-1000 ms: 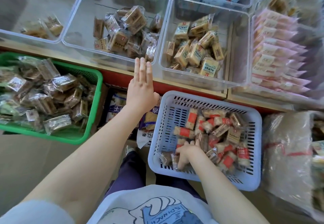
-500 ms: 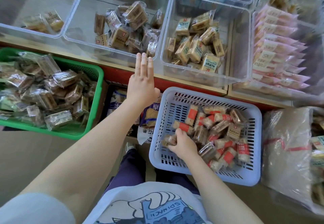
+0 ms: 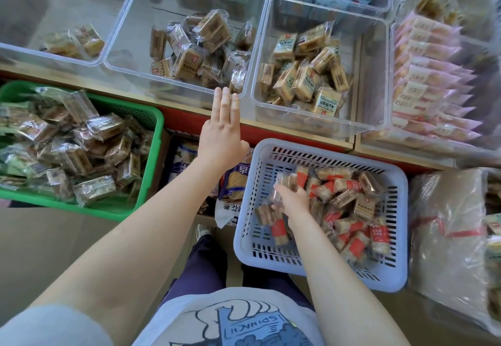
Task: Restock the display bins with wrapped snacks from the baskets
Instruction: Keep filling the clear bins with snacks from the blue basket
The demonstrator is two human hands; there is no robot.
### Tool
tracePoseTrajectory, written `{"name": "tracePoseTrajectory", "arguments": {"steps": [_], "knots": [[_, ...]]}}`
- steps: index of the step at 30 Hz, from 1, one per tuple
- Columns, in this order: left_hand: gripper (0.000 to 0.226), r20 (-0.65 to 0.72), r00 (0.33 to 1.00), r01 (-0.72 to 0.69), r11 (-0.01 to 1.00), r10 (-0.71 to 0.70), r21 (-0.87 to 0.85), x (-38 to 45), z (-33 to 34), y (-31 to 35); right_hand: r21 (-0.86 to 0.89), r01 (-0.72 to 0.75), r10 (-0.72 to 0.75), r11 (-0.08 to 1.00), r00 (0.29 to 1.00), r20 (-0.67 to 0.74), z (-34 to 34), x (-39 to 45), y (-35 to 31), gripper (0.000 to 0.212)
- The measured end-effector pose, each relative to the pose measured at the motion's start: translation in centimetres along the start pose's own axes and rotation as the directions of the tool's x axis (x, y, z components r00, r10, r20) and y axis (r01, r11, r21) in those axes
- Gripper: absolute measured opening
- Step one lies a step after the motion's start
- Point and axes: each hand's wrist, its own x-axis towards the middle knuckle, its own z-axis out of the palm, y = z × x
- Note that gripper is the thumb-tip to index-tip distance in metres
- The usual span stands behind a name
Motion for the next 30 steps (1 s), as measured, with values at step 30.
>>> {"name": "tracePoseTrajectory", "arguments": {"steps": [30], "knots": [[0.046,-0.184,0.981,-0.116,0.939,0.058,-0.323,-3.4,0.0,-0.3,-0.289,0.407,-0.336,0.867,0.904,0.265,0.4,-3.4,-8.6,0.022]]}}
